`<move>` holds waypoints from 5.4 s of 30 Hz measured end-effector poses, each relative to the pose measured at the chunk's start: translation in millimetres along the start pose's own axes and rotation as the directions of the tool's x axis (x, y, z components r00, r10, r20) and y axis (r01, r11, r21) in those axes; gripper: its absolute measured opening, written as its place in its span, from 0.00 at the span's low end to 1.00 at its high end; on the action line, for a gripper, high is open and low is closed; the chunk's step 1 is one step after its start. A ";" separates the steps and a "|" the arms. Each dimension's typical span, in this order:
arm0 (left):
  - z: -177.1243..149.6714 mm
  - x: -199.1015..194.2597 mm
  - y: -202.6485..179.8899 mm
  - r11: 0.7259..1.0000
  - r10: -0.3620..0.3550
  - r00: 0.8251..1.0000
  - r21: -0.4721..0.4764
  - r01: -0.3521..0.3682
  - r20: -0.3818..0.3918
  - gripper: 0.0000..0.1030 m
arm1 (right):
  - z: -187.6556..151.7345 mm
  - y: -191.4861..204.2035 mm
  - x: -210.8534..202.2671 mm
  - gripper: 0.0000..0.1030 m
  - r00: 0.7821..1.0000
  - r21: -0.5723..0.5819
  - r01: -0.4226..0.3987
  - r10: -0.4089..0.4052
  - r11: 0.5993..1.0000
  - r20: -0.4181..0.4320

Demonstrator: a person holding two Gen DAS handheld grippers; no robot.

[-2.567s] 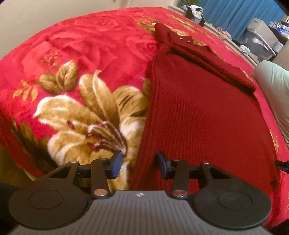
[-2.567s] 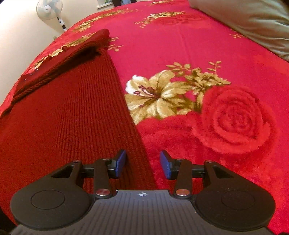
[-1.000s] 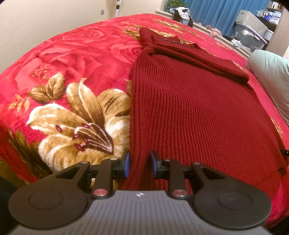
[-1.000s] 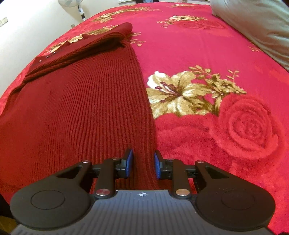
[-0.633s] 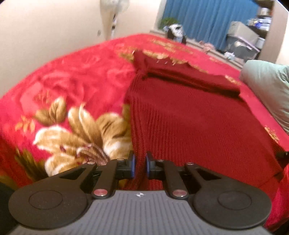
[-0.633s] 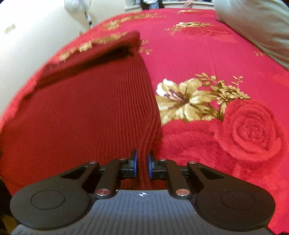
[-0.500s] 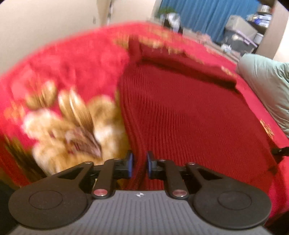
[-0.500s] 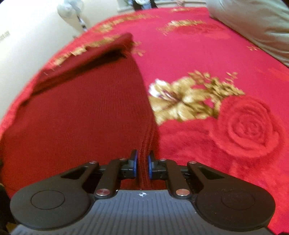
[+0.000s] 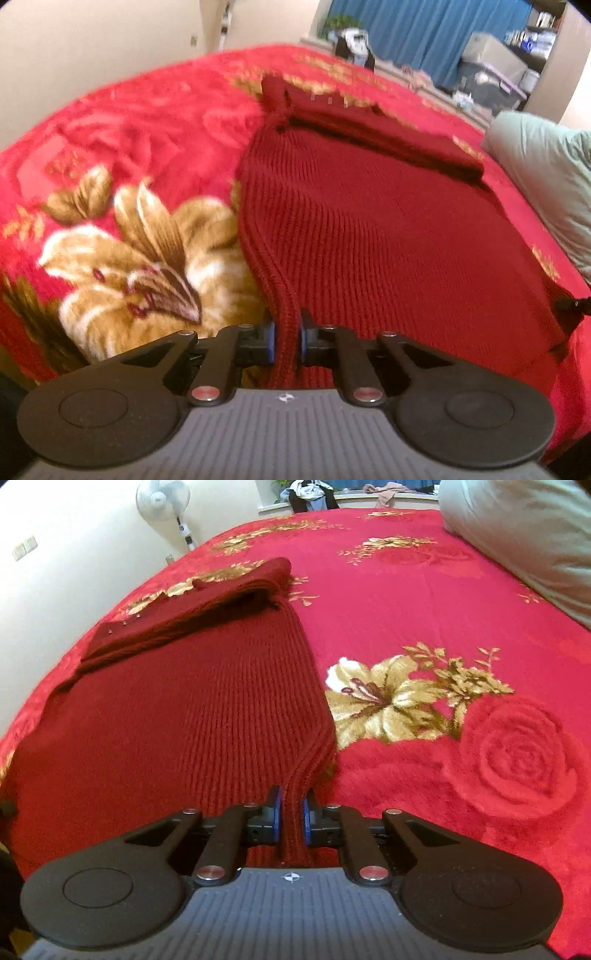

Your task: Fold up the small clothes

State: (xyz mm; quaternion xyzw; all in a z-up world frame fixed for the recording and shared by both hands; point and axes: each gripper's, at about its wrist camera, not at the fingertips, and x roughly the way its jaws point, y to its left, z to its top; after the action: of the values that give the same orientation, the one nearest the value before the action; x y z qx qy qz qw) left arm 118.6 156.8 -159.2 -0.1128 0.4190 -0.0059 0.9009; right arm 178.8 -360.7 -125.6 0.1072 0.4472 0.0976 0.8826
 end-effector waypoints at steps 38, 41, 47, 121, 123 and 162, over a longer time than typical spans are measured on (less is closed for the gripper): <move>-1.5 5.0 2.2 1.000 0.018 1.000 0.013 -0.018 -0.016 0.13 | -1.4 7.6 13.3 0.11 0.998 -0.077 0.055 -0.058 0.996 -0.034; -1.4 4.6 1.9 1.000 0.021 1.000 0.016 -0.021 -0.012 0.13 | -1.8 8.9 12.7 0.11 0.998 -0.084 0.052 -0.055 0.995 -0.031; 1.3 -8.3 -2.7 0.999 0.009 0.999 0.043 -0.011 0.037 0.11 | 2.6 8.1 1.4 0.11 1.000 -0.064 0.029 -0.028 0.998 0.012; 162.4 25.5 76.3 0.995 -0.092 0.988 -0.038 0.088 -0.125 0.44 | 57.3 -54.5 15.1 0.35 0.998 0.230 -0.056 0.049 0.972 0.036; 162.0 30.3 65.1 0.995 -0.104 0.986 -0.014 0.103 -0.127 0.44 | 59.7 -43.0 19.1 0.36 0.999 0.178 -0.053 0.050 0.983 0.020; 202.4 77.9 44.7 0.998 -0.007 1.000 -0.066 0.006 -0.027 0.09 | 112.7 -33.9 97.2 0.48 0.977 0.343 -0.122 0.051 0.931 0.209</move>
State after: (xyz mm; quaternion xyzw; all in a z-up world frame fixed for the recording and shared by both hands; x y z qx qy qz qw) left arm 318.5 232.3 -101.1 -0.1436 0.4306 0.0034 0.8910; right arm 329.2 -378.5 -144.5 0.2929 0.3629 0.0435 0.8835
